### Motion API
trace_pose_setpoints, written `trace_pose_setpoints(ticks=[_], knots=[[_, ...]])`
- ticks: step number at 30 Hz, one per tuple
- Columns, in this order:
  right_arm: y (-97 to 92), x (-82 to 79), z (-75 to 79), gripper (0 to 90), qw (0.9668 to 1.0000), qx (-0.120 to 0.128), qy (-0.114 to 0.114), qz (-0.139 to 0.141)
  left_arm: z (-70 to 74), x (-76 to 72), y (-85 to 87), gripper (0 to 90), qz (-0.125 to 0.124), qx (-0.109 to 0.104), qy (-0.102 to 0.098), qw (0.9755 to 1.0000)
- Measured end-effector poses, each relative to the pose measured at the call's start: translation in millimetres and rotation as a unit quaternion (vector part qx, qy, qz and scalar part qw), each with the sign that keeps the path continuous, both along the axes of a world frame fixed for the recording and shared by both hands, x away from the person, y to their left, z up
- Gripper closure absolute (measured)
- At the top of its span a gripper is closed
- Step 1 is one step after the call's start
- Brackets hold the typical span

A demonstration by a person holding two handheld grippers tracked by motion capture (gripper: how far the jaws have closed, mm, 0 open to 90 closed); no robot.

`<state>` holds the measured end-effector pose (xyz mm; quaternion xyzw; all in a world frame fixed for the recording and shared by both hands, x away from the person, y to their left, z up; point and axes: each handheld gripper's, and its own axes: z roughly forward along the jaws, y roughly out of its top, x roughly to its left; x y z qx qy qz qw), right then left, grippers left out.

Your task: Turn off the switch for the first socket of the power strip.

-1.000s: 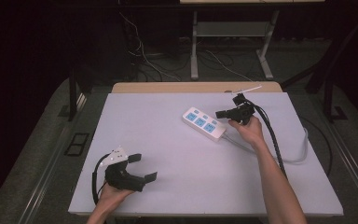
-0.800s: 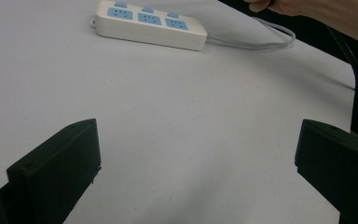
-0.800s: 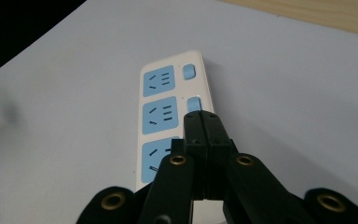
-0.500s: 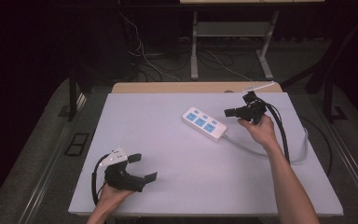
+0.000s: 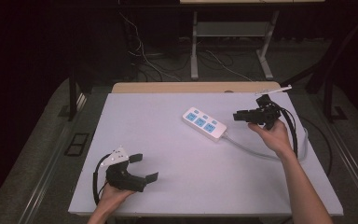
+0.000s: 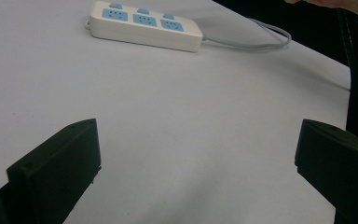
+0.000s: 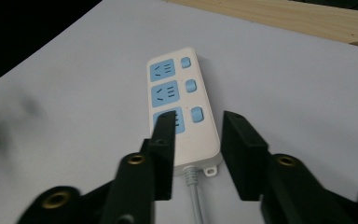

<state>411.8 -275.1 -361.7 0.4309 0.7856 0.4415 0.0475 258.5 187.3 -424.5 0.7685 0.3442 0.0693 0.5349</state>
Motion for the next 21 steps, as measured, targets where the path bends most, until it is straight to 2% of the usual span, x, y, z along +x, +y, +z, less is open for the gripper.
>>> trace_pose_setpoints(ticks=[6, 9, 12, 15, 21], knots=[[-6.8, -13.0, 3.4, 33.7, 0.9999, 0.008, -0.002, -0.012, 0.2, 0.0, -1.1, 0.0, -0.002, 0.000, -0.001, 1.0000], [-8.3, -20.7, 4.4, 12.4, 0.9997, 0.016, -0.006, -0.015, 0.3, -0.1, -1.4, 0.0, -0.003, 0.000, -0.001, 1.0000], [-9.8, -28.4, 5.6, 0.7, 0.9992, 0.031, -0.011, -0.023, 0.3, -0.3, -2.1, 0.0, -0.003, 0.003, 0.001, 1.0000], [-11.7, -38.0, 5.9, 0.1, 0.9986, 0.044, -0.021, -0.023, 0.2, -0.2, -2.7, 0.0, -0.002, 0.002, 0.001, 1.0000], [-16.7, -53.7, 3.3, 0.1, 0.9981, 0.053, -0.022, -0.019, 0.2, -0.3, -3.0, 0.0, -0.002, 0.002, 0.001, 1.0000]])
